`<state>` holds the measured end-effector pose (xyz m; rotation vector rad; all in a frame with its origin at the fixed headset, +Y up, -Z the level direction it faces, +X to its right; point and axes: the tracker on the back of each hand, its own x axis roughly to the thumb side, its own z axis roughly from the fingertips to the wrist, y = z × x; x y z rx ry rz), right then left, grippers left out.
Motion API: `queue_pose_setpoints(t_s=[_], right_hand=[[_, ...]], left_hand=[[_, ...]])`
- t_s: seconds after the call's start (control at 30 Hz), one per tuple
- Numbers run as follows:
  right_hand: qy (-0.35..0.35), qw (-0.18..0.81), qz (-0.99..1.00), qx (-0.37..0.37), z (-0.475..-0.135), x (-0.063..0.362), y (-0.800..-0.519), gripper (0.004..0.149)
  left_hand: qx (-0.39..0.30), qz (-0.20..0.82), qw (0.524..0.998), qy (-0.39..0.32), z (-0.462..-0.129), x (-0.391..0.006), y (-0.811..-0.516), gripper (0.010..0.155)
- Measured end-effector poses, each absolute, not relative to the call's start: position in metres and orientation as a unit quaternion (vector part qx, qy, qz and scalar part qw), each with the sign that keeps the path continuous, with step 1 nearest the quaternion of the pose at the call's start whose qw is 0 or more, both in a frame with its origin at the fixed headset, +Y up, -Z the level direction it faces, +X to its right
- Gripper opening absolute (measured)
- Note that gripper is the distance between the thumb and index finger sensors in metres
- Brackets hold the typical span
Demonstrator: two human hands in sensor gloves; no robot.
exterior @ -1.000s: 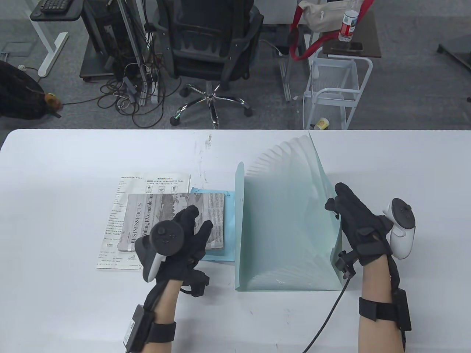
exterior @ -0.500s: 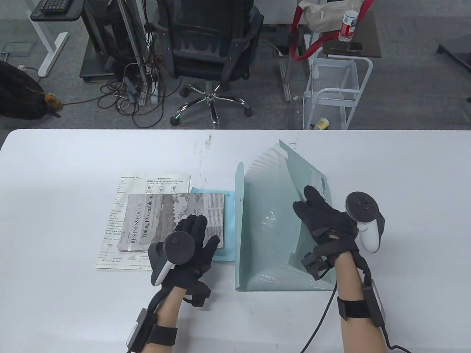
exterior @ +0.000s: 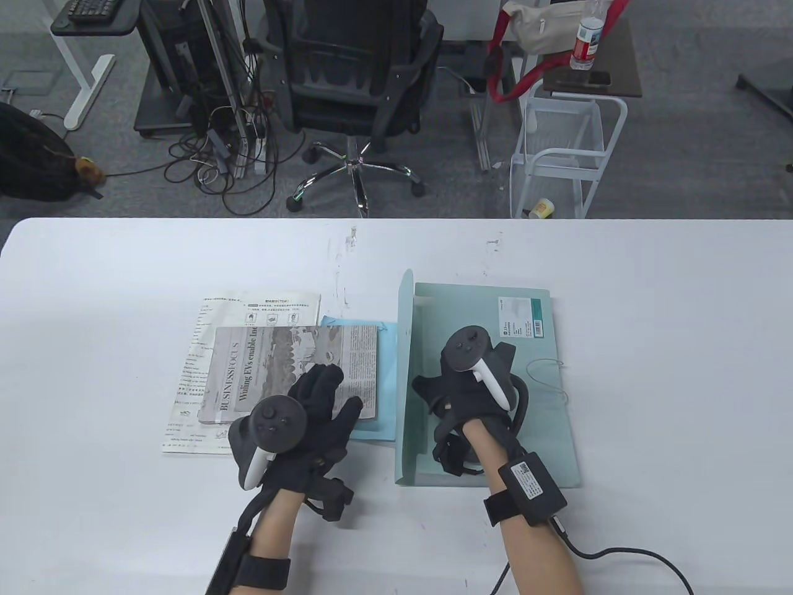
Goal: Pull documents from accordion folder and sort
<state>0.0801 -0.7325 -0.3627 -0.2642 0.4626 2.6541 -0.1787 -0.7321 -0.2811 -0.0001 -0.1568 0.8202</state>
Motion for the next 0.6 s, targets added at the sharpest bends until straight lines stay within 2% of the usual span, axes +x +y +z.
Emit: queue_pose_setpoints(t_s=[0.17,0.3,0.37,0.53,0.6], right_hand=[[0.109,0.190,0.967,-0.127,-0.364,0.088,-0.739,0.068],[0.103,0.265,0.951,-0.119,-0.361,0.105,-0.729,0.073],[0.099,0.306,0.939,-0.123,-0.357,0.118,-0.721,0.070],[0.061,0.314,0.937,-0.141,-0.337,0.163,-0.695,0.062],[0.044,0.306,0.939,-0.150,-0.331,0.178,-0.689,0.060]], left_hand=[[-0.010,0.411,0.901,-0.136,-0.275,-0.165,-0.728,0.076],[-0.051,0.426,0.881,-0.201,-0.270,-0.144,-0.730,0.080],[-0.075,0.415,0.873,-0.244,-0.267,-0.129,-0.733,0.082],[-0.106,0.274,0.912,-0.285,-0.260,-0.096,-0.739,0.079],[-0.123,0.252,0.916,-0.287,-0.259,-0.088,-0.742,0.079]])
